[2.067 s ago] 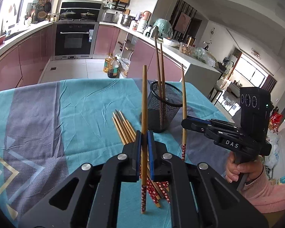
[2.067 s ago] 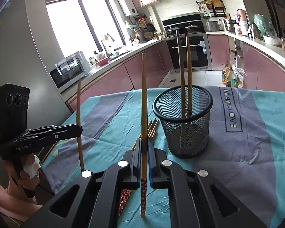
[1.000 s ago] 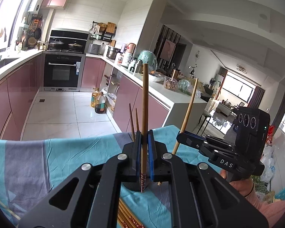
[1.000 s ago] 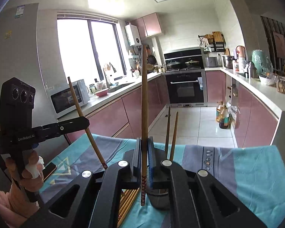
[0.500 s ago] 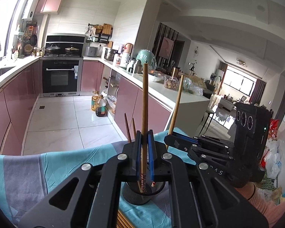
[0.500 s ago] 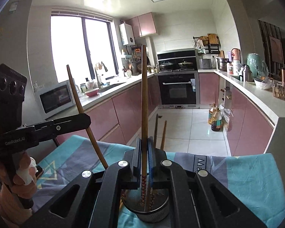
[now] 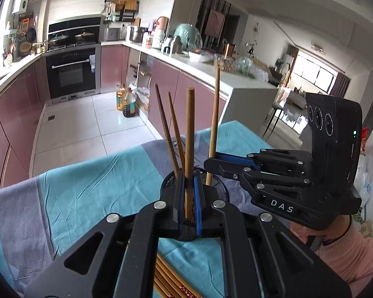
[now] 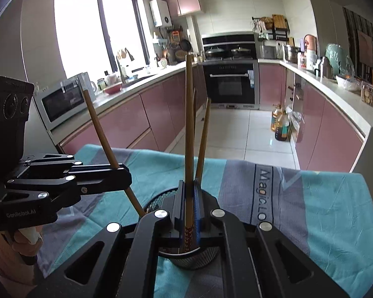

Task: Organize utensils

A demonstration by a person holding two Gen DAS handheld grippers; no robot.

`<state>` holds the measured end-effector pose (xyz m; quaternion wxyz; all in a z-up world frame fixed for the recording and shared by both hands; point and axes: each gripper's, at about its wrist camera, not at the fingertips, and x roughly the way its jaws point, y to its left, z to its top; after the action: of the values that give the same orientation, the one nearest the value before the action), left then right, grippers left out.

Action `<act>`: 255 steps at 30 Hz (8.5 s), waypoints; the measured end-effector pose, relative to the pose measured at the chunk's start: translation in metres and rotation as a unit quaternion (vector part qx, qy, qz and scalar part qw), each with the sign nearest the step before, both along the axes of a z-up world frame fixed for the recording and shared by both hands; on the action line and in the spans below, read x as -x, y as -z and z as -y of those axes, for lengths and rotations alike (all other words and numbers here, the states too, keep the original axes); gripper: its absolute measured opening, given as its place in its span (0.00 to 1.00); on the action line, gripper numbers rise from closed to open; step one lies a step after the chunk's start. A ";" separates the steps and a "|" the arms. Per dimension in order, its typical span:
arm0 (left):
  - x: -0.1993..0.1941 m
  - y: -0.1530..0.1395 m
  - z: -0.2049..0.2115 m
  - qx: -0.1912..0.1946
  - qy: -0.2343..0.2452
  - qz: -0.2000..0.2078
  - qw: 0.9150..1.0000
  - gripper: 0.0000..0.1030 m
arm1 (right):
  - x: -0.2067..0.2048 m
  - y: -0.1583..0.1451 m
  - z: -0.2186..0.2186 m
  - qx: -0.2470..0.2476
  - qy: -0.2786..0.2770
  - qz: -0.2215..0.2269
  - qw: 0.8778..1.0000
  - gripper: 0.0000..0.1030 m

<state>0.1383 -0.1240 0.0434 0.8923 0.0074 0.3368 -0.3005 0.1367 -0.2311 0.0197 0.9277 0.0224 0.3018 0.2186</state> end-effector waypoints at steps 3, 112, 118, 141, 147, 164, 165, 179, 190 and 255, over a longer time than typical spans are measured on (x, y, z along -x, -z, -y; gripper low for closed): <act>-0.006 0.004 0.001 0.001 0.001 -0.009 1.000 0.07 | -0.005 0.006 -0.001 0.001 0.001 -0.017 1.000 0.06; 0.043 0.154 -0.074 -0.117 -0.131 -0.088 0.981 0.61 | 0.067 0.112 -0.081 0.082 -0.036 -0.099 0.991 0.34; 0.043 0.155 -0.072 -0.127 -0.131 -0.084 0.980 0.57 | 0.066 0.112 -0.082 0.085 -0.036 -0.099 0.991 0.33; 0.024 0.154 -0.062 -0.097 -0.134 -0.104 0.981 0.10 | 0.043 0.111 -0.075 0.050 -0.025 -0.119 0.991 0.06; 0.028 0.153 -0.068 -0.083 -0.142 -0.108 0.980 0.08 | 0.044 0.111 -0.069 0.034 -0.023 -0.122 0.992 0.06; 0.055 0.113 -0.083 -0.026 -0.112 -0.082 0.990 0.07 | 0.068 0.078 -0.051 -0.022 -0.051 -0.092 0.994 0.06; 0.057 0.110 -0.084 -0.021 -0.109 -0.081 0.991 0.07 | 0.069 0.075 -0.048 -0.028 -0.053 -0.090 0.994 0.06; 0.078 0.062 -0.088 0.047 -0.055 -0.050 0.996 0.07 | 0.081 0.039 -0.017 -0.071 -0.046 -0.042 0.996 0.06; 0.083 0.035 -0.086 0.073 -0.043 -0.023 0.996 0.07 | 0.080 0.021 -0.006 -0.082 -0.041 -0.010 0.996 0.06; -0.029 0.016 -0.007 -0.004 -0.023 -0.034 0.999 0.07 | -0.008 -0.002 0.007 0.008 -0.006 -0.017 1.000 0.06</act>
<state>0.1670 -0.1172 0.0274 0.8870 -0.0066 0.3683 -0.2784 0.1449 -0.2382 0.0219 0.9214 0.0170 0.3191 0.2212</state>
